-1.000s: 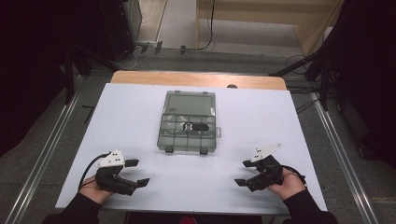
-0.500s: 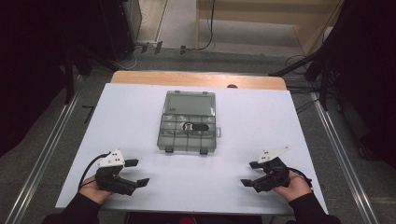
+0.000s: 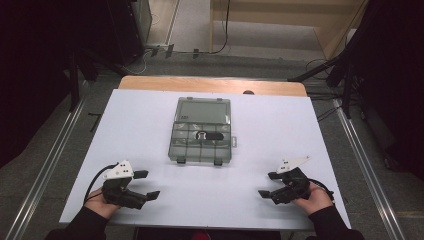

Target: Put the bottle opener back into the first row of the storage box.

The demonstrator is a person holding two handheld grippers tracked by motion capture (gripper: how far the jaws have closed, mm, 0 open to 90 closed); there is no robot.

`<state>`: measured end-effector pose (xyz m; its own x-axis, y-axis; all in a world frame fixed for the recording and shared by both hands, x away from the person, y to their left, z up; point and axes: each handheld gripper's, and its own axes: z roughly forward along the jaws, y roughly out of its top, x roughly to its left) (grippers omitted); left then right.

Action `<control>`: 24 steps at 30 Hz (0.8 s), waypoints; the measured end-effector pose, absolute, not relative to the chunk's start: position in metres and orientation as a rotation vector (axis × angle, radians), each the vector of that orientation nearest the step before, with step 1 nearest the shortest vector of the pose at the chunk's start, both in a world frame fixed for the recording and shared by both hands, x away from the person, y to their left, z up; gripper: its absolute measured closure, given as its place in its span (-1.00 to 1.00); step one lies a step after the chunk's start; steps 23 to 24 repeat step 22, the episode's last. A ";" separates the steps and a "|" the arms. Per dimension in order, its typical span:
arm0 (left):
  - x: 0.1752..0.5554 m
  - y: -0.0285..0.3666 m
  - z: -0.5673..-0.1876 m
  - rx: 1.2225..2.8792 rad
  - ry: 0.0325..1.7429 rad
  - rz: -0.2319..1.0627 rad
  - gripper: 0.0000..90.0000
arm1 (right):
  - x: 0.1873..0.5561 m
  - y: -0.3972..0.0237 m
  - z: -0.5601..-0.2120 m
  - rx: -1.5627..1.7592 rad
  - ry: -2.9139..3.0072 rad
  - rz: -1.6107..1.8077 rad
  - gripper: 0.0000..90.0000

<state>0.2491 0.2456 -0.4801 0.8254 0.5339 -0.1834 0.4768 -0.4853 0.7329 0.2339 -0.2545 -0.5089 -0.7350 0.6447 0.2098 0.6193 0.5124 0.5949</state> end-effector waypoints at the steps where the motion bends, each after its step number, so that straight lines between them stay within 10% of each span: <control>1: 0.249 0.246 -0.480 2.165 0.737 0.087 -0.68 | 0.234 -0.254 -0.509 1.126 2.698 1.038 -0.50; 24: 0.249 0.245 -0.480 2.168 0.734 0.085 -0.68 | 0.233 -0.253 -0.509 1.122 2.700 1.043 -0.50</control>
